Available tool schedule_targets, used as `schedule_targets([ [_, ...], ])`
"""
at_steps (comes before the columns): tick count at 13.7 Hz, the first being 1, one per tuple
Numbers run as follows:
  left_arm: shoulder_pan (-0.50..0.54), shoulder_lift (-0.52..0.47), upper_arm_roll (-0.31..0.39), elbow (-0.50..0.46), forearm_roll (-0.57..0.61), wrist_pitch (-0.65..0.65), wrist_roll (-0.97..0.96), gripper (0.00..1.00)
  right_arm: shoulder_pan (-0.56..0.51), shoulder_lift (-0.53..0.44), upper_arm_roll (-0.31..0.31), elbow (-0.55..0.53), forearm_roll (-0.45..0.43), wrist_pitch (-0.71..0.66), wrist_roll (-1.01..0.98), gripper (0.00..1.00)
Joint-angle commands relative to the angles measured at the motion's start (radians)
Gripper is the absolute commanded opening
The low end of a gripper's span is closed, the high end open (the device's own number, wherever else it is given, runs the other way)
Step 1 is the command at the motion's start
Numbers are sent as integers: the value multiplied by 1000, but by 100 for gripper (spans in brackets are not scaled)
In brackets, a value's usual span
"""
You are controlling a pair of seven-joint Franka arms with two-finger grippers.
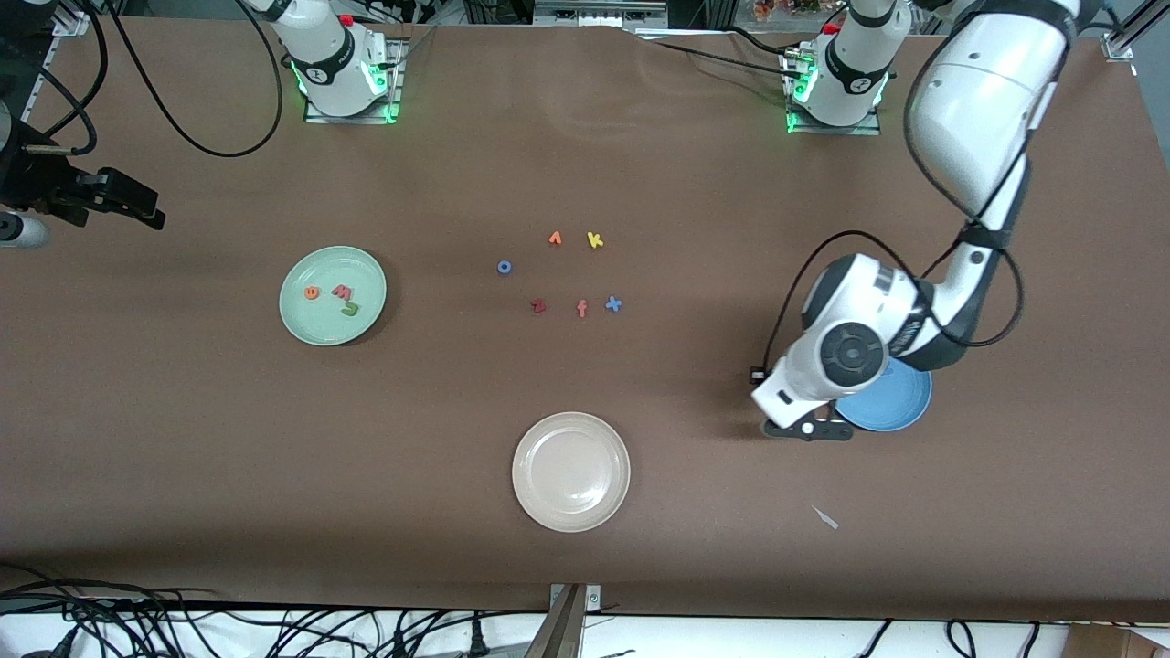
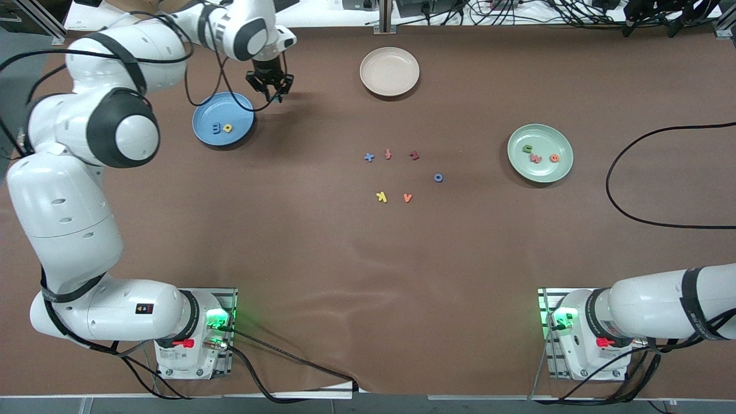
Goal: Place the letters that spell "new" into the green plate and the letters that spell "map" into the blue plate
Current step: 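Carry the teal letter to the blue plate and open the left gripper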
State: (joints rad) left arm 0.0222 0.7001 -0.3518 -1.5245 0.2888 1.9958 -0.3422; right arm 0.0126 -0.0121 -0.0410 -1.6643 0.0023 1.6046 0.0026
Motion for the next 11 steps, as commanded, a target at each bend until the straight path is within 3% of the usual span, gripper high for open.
schedule_targets([
  [1,80,-85,-21,-123,-7,11,109,13,-11,-11,12,5,2,-2,5,100],
  [4,152,-102,-19,-181,-5,67,187,15,-11,-11,12,5,2,-3,5,100],
  [7,203,-94,-18,-194,-3,80,268,22,-11,-12,12,5,2,-9,5,100],
  [8,225,-91,-18,-192,-3,80,302,29,-11,-12,12,5,2,-9,5,100],
  [9,238,-90,-18,-189,-3,80,342,54,-11,-11,10,5,2,-12,5,100],
  [10,242,-91,-18,-183,-5,74,377,100,-11,-12,10,3,2,-15,5,100],
  [11,242,-93,-18,-175,-5,66,382,100,-11,-12,10,5,2,-15,5,100],
])
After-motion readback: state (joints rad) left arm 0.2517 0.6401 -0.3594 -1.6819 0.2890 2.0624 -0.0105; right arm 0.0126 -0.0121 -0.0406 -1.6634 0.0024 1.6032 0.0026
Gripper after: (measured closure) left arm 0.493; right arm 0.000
